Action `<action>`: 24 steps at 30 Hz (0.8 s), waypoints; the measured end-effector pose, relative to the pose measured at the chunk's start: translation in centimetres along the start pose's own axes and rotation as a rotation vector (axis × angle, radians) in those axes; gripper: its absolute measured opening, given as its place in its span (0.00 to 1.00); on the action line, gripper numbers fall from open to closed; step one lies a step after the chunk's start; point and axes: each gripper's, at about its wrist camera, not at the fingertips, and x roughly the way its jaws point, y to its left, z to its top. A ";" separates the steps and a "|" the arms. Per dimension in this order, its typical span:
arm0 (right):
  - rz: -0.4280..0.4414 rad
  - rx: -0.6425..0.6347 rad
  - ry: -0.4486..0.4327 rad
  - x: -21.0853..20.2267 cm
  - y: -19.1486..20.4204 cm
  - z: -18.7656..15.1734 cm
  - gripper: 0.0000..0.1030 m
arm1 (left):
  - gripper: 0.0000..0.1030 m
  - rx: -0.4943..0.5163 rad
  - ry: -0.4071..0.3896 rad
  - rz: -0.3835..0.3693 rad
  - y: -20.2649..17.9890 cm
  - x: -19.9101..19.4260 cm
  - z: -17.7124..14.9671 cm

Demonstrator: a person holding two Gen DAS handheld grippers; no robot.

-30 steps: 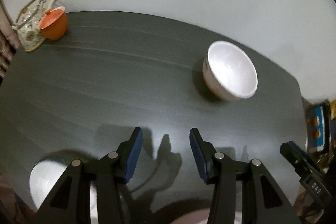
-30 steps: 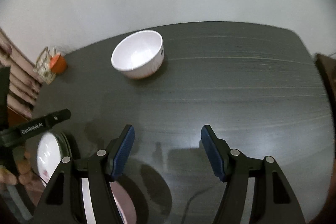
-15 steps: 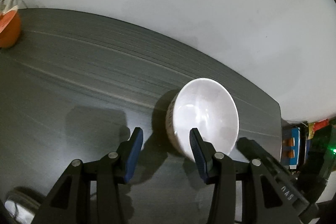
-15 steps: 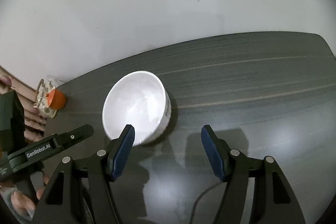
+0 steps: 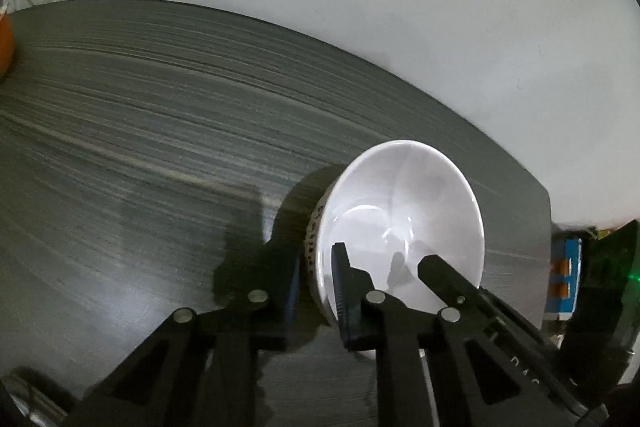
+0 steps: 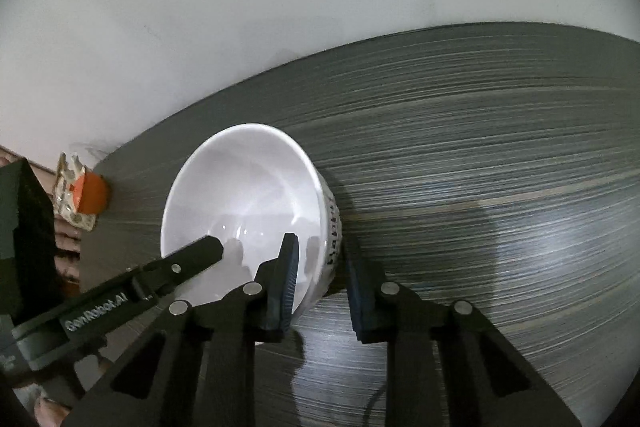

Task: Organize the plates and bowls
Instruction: 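Move both tools toward the 'Rabbit'-printed white bowl, then grip the 'Rabbit' bowl rim with the left tool while the right tool grips it too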

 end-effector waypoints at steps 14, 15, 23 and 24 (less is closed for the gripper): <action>0.013 -0.020 -0.060 -7.7 1.6 -3.7 0.21 | 0.14 0.084 -0.086 0.030 -2.8 -10.3 -4.9; 0.014 -0.024 -0.071 -8.5 2.0 -4.1 0.21 | 0.14 0.086 -0.096 0.031 -2.9 -11.3 -5.5; 0.017 -0.054 -0.129 -15.7 2.8 -8.4 0.21 | 0.14 0.104 -0.131 0.019 -4.5 -16.4 -10.5; 0.018 -0.056 -0.136 -16.4 2.9 -9.0 0.21 | 0.14 0.104 -0.132 0.017 -4.4 -17.1 -11.5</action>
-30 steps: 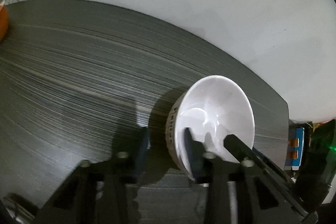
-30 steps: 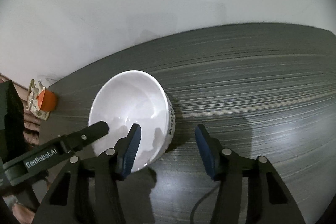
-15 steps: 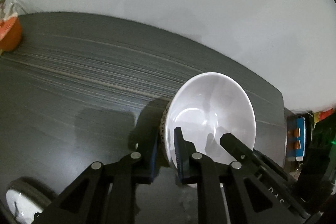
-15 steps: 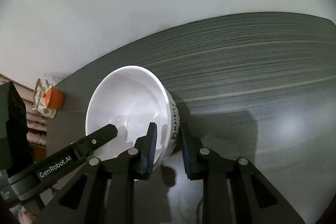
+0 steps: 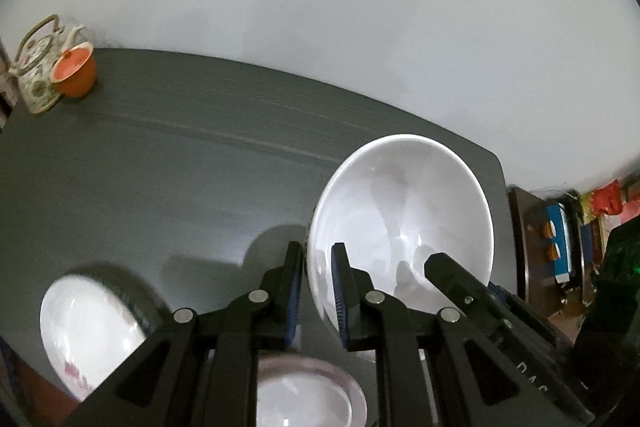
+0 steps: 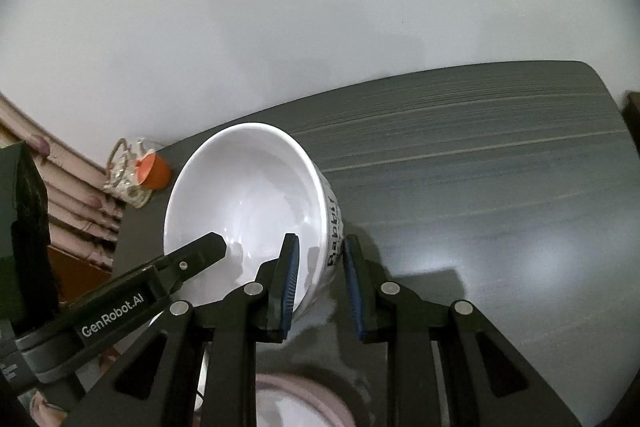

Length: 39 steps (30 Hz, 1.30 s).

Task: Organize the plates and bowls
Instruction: 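Grip the 'Rabbit' bowl rim with the left tool while the right tool grips it too, then carry the 'Rabbit' bowl with both tools and lower it into the white bowl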

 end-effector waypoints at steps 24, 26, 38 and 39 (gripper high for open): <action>-0.014 -0.029 0.077 -2.8 4.4 -13.7 0.21 | 0.14 -0.058 0.119 0.024 6.4 -3.9 -14.2; -0.021 -0.026 0.092 -2.1 4.5 -14.3 0.21 | 0.14 -0.060 0.132 0.032 6.3 -3.3 -14.5; -0.038 -0.010 0.170 0.2 3.0 -16.4 0.21 | 0.14 -0.063 0.182 0.068 6.7 -0.7 -15.2; -0.039 -0.010 0.176 0.4 3.0 -16.4 0.21 | 0.14 -0.065 0.184 0.070 6.6 -0.7 -15.3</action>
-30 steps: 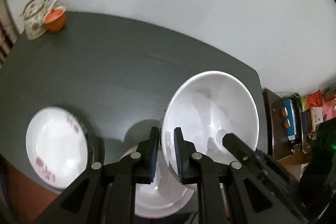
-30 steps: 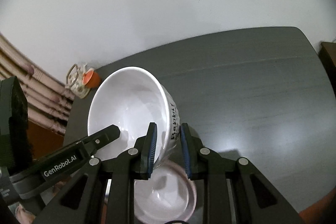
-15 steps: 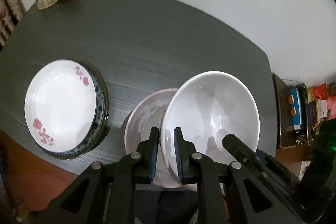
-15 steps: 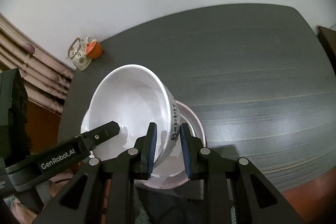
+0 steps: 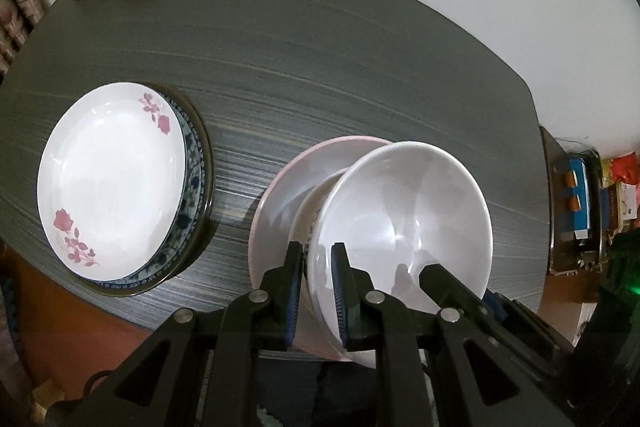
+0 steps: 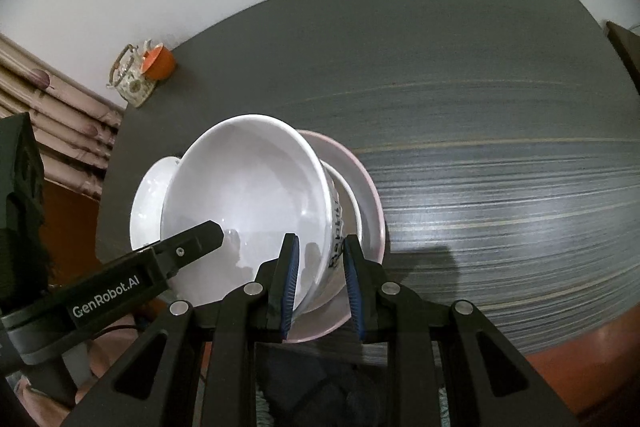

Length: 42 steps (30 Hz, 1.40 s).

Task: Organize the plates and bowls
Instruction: 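Carry the 'Rabbit' bowl with both tools and lower it into the white bowl, then open both tools and lift them off the nested bowls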

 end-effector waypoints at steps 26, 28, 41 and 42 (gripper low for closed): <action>-0.015 -0.009 0.033 1.7 0.5 -0.1 0.24 | 0.14 0.023 -0.003 0.037 -0.5 0.7 -0.1; -0.011 -0.004 0.033 1.7 0.3 -0.1 0.24 | 0.14 0.027 -0.004 0.040 -0.6 0.7 -0.1; -0.007 -0.002 0.019 1.2 0.4 -0.4 0.30 | 0.15 0.040 -0.013 0.064 -0.6 0.8 -0.3; -0.006 -0.002 0.019 1.2 0.4 -0.4 0.30 | 0.15 0.041 -0.016 0.061 -0.7 0.8 -0.3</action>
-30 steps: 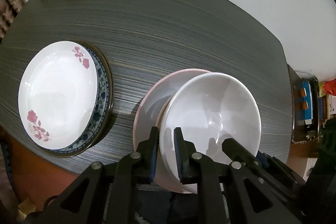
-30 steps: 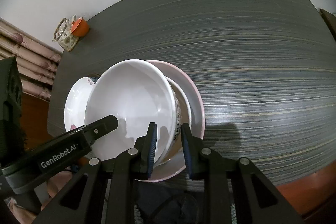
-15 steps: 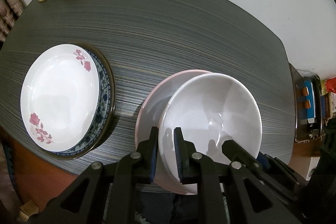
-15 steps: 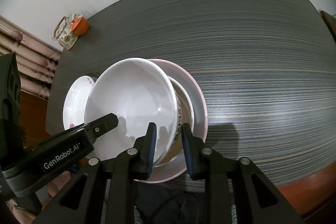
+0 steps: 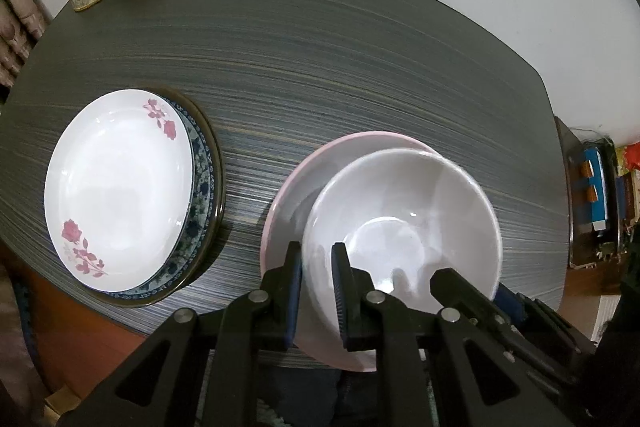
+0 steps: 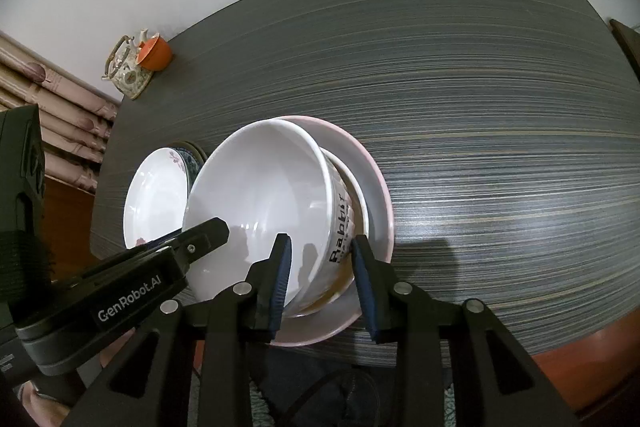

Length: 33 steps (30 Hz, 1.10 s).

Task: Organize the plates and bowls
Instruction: 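Open both tools and lift them off the nested bowls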

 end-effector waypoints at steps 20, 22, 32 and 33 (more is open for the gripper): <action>0.028 0.010 -0.047 -1.9 -0.3 -0.7 0.40 | 0.30 0.065 -0.136 0.030 -0.6 -2.8 -0.7; 0.032 0.017 -0.057 -2.2 -0.5 -0.9 0.40 | 0.30 0.067 -0.152 0.028 -0.4 -3.2 -0.7; 0.043 0.063 -0.096 -3.8 -1.8 -0.7 0.44 | 0.39 0.043 -0.191 0.049 1.6 -4.3 -0.8; 0.042 0.067 -0.097 -3.8 -1.9 -0.7 0.44 | 0.41 0.038 -0.189 0.049 1.8 -4.3 -0.8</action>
